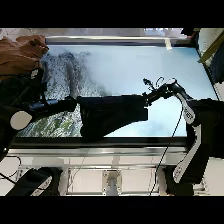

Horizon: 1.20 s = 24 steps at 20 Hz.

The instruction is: Fold the clothes and pants, and hang the long-sleeved shirts on hangers.

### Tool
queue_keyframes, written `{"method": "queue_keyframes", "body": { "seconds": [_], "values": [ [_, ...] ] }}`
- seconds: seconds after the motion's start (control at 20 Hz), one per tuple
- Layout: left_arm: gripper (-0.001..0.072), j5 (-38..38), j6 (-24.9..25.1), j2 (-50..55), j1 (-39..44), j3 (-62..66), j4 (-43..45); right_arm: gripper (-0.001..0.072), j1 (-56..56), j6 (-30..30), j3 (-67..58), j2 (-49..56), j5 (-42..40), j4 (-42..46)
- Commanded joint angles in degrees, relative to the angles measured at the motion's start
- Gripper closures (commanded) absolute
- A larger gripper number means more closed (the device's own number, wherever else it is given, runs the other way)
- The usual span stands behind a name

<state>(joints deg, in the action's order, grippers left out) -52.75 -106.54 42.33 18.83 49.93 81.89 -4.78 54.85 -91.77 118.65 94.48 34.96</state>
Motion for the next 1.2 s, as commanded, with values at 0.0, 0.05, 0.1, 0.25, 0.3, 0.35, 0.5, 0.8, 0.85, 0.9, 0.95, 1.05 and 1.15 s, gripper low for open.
{"method": "queue_keyframes", "body": {
  "seconds": [0.0,0.05,0.1,0.25,0.3,0.35,0.5,0.8,0.85,0.9,0.95,1.05,1.15],
  "values": [
    [0.014,0.0,0.0,0.0,-0.1,0.0,0.2,0.0694,-1.8,2.6,-4.6,-2.3,0.3,-0.7],
    [0.014,0.0,0.0,0.0,-0.1,0.0,0.6,0.0694,-3.4,3.8,-6.3,-3.5,0.3,-0.6],
    [0.014,0.0,0.0,0.0,-0.1,0.0,0.7,0.0694,-5.5,5.1,-8.2,-5.1,0.3,-0.6],
    [0.014,0.0,0.0,0.0,-0.1,0.0,2.4,0.0695,-13.6,9.9,-13.0,-10.4,-1.0,-0.6],
    [0.014,0.0,0.0,0.0,-0.1,0.0,2.6,0.0696,-16.9,11.2,-14.2,-12.6,-1.2,-0.5],
    [0.014,0.0,0.0,0.0,-0.1,0.0,2.8,0.0695,-20.1,12.6,-14.8,-14.7,-1.2,-0.1],
    [0.014,0.0,0.0,0.0,-0.1,0.0,3.2,0.0696,-30.4,16.6,-14.9,-21.7,0.4,6.8],
    [0.014,0.0,0.0,0.0,-0.1,0.0,3.9,0.0696,-51.3,17.8,-13.0,-32.6,5.1,18.4],
    [0.0141,0.0,0.0,0.0,-0.1,0.0,3.9,0.0696,-55.0,17.9,-10.9,-34.2,4.9,18.8],
    [0.014,0.0,0.0,0.0,-0.1,0.0,3.8,0.0696,-58.9,17.9,-7.6,-36.3,4.6,19.3],
    [0.014,0.0,0.0,0.0,-0.1,0.0,3.8,0.0696,-63.0,17.9,-3.4,-38.6,3.1,19.3],
    [0.014,0.0,0.0,0.0,-0.1,0.0,3.8,0.0696,-70.1,17.4,5.0,-42.9,0.3,19.2],
    [0.014,0.0,0.0,0.0,-0.1,0.0,3.8,0.0696,-76.6,17.5,12.3,-45.4,0.0,19.5]
  ]
}}
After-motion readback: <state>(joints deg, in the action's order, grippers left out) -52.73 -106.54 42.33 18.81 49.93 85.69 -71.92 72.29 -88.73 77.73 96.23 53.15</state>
